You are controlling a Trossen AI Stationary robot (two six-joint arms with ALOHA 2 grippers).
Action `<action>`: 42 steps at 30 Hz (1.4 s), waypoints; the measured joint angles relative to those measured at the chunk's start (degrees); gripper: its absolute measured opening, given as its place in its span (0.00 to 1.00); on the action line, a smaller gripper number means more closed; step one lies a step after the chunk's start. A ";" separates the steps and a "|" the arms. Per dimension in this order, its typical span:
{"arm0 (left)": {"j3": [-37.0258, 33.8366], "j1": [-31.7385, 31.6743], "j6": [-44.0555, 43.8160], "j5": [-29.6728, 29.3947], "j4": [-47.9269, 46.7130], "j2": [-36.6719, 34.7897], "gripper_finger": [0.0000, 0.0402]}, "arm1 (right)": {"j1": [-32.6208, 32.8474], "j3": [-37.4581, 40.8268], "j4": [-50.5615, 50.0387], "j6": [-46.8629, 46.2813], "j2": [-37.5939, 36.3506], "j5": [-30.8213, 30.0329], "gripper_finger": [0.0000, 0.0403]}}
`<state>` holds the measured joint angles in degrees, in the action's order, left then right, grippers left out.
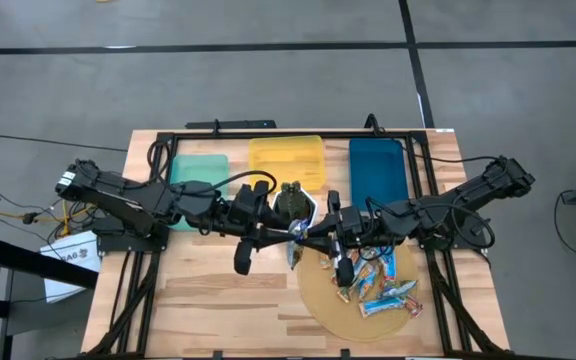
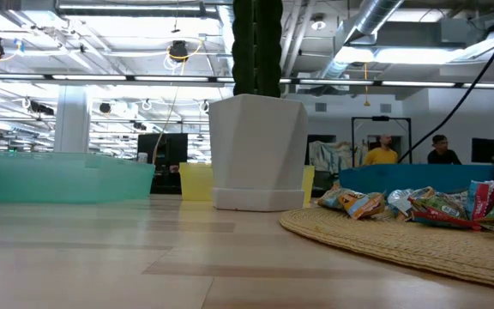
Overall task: Pick and place Granola Bars by type
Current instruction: Put the blue granola bar into the green bin
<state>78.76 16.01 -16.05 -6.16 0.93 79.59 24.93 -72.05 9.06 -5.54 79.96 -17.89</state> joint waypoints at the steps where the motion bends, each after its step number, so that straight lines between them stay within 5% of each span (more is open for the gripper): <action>1: 0.00 -0.02 0.33 0.35 0.00 0.00 0.14 | 0.00 0.00 0.00 -0.14 0.00 0.00 0.10; 18: 0.00 -0.07 1.50 3.43 -4.23 0.04 0.05 | 0.04 0.02 -3.62 -1.12 0.00 0.17 0.14; 26: -0.02 0.00 0.48 2.53 -11.70 -1.88 0.05 | 0.04 0.02 -7.15 -8.54 0.02 0.03 0.29; 34: -0.07 2.23 -2.10 -4.97 -24.85 -9.59 0.04 | 0.07 0.02 -16.12 -17.71 -0.07 10.09 0.48; 42: -0.04 5.79 -10.44 -16.81 -43.69 -18.39 0.02 | 0.58 0.02 -20.04 -21.50 -0.07 11.94 0.52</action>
<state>78.72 21.80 -26.49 -22.97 -42.76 61.20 25.51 -72.03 -10.98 -27.04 79.90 -5.95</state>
